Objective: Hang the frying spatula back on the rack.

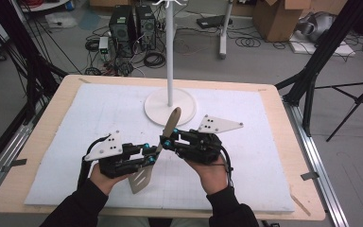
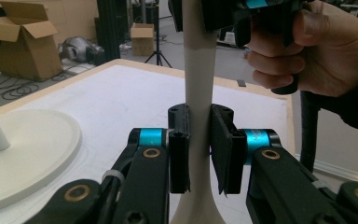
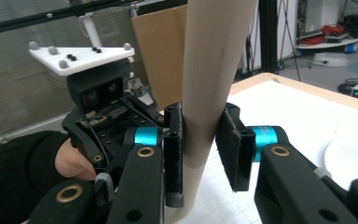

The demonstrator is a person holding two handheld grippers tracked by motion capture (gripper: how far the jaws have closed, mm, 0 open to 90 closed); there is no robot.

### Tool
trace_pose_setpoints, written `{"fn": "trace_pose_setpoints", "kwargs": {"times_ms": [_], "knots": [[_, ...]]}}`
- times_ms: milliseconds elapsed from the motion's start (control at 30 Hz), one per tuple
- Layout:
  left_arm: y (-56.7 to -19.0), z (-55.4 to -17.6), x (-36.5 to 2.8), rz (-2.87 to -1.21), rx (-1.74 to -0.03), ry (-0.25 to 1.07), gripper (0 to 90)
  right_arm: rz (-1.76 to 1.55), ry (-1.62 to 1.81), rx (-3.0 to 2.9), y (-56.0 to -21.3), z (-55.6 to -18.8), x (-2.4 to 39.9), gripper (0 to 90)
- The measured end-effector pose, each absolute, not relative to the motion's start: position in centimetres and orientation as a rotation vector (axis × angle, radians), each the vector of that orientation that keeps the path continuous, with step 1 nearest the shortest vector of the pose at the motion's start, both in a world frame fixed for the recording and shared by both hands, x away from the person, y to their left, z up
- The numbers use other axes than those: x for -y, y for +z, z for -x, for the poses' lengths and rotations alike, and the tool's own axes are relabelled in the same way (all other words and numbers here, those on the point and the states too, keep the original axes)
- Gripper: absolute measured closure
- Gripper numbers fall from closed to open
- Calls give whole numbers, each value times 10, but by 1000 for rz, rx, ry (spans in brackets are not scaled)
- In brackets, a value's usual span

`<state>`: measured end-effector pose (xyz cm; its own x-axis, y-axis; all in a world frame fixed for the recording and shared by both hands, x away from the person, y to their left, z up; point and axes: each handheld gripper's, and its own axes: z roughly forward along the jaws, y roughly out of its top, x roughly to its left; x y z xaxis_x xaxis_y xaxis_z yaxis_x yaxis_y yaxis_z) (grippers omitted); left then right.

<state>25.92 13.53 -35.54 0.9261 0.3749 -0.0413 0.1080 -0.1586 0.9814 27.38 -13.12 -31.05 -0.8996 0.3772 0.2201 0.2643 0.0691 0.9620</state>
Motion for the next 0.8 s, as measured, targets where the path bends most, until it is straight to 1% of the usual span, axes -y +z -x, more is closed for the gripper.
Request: {"fn": "trace_pose_setpoints", "kwargs": {"times_ms": [167, 200, 233, 267, 300, 367, 533, 567, 800], "knots": [[-355, -261, -133, -1710, -360, 191, 740, -604, 1930, -2238, -308, -268, 126, 733], [-354, -262, -133, -1710, -356, 185, 711, -590, 1920, -2253, -307, -267, 125, 733], [-353, -262, -133, -1703, -354, 175, 646, -568, 1929, -2266, -307, -268, 124, 734], [-352, -263, -133, -1701, -351, 165, 646, -568, 1929, -2266, -307, -268, 124, 734], [-351, -264, -133, -1700, -344, 147, 607, -560, 1937, -2277, -306, -268, 124, 735], [-350, -265, -132, -1700, -313, 109, 592, -505, 1981, -2300, -306, -268, 125, 736], [-350, -263, -128, -1707, -242, 46, 590, -451, 2039, -2337, -305, -267, 127, 736], [-351, -263, -127, -1709, -229, 36, 610, -418, 2062, -2347, -305, -267, 128, 736], [-352, -263, -124, -1713, -173, -7, 665, -326, 2104, -2389, -306, -268, 129, 736]]}}
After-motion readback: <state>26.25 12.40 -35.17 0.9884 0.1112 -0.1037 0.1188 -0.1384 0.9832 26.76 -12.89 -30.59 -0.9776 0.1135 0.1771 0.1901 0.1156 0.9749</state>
